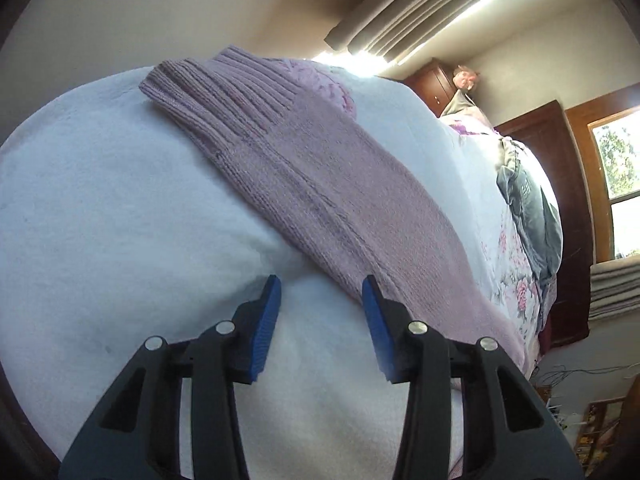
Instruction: Fold small clothes
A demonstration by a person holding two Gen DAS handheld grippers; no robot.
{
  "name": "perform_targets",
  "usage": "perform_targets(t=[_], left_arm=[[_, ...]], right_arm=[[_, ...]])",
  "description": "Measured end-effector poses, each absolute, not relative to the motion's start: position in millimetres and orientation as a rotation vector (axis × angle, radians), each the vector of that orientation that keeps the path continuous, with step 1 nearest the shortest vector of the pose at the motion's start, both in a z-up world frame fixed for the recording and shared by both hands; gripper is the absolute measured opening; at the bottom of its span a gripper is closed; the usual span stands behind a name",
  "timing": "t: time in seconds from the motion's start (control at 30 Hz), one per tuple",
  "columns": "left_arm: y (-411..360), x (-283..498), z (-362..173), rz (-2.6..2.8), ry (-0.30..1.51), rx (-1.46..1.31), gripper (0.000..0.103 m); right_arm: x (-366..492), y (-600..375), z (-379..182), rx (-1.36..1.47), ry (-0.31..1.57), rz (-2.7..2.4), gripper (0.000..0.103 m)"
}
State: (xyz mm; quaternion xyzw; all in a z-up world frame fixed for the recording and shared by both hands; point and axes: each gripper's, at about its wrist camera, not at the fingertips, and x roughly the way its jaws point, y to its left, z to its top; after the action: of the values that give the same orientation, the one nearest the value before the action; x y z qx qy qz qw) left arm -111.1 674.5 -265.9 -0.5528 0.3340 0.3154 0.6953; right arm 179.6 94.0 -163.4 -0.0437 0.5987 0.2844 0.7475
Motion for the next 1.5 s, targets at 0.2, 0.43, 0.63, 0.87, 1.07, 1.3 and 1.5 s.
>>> perform_targets(t=[0.2, 0.43, 0.63, 0.87, 1.07, 1.3, 1.5], left_arm=[[709, -116, -283, 0.718, 0.636, -1.299, 0.041], [727, -110, -287, 0.730, 0.597, -1.259, 0.035], [733, -118, -280, 0.757, 0.588, -1.241, 0.010], [713, -85, -226, 0.726, 0.573, -1.059, 0.007], [658, -27, -163, 0.610, 0.579, -0.857, 0.007], [557, 54, -113, 0.390, 0.591, -0.721, 0.007], [452, 115, -88, 0.200, 0.605, -0.641, 0.007]], right_arm=[[185, 92, -166, -0.056, 1.315, 0.604, 0.072], [183, 99, -168, -0.093, 1.306, 0.582, 0.074], [182, 100, -168, -0.104, 1.304, 0.573, 0.074], [183, 97, -165, -0.074, 1.307, 0.572, 0.073], [179, 90, -149, -0.067, 1.278, 0.566, 0.071], [174, 63, -129, -0.053, 1.233, 0.536, 0.071], [170, 32, -113, -0.041, 1.186, 0.518, 0.071]])
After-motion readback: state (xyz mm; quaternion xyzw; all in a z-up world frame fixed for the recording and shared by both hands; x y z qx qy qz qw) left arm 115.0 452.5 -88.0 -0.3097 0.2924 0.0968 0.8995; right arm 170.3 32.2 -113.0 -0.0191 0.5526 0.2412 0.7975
